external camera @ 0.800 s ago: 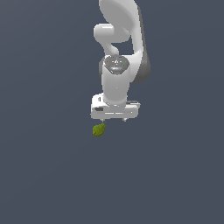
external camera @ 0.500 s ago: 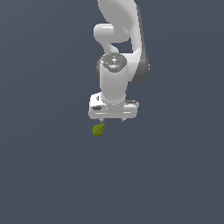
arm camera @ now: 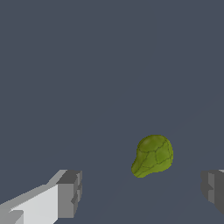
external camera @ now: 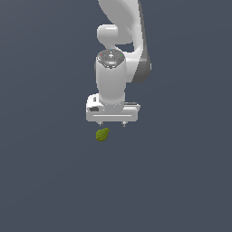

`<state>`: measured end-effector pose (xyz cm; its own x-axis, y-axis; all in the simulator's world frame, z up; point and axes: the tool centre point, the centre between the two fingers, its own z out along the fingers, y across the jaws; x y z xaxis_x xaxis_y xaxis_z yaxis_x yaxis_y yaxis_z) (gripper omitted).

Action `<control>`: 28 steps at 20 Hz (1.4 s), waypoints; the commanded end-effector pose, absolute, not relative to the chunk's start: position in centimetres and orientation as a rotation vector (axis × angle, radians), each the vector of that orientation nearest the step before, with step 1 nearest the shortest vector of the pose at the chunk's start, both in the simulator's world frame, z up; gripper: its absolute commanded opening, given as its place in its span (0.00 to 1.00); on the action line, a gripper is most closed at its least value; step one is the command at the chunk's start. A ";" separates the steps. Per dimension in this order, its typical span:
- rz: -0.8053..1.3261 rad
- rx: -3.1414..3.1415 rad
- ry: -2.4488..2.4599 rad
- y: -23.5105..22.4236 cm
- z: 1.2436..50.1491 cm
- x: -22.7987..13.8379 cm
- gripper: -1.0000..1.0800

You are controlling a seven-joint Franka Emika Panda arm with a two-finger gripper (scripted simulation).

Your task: Pick up the object and move it to a goal position.

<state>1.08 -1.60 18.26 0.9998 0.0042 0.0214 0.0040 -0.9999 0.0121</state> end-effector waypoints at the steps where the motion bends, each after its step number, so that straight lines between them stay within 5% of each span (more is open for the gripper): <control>1: 0.032 3.130 -0.014 -1.6 18.1 1.0 0.96; 28: 0.004 2.955 -1.080 -5.5 11.3 -1.4 0.96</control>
<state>-1.23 -5.19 11.68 0.7944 -0.6074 0.0010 -0.6074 -0.7944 -0.0059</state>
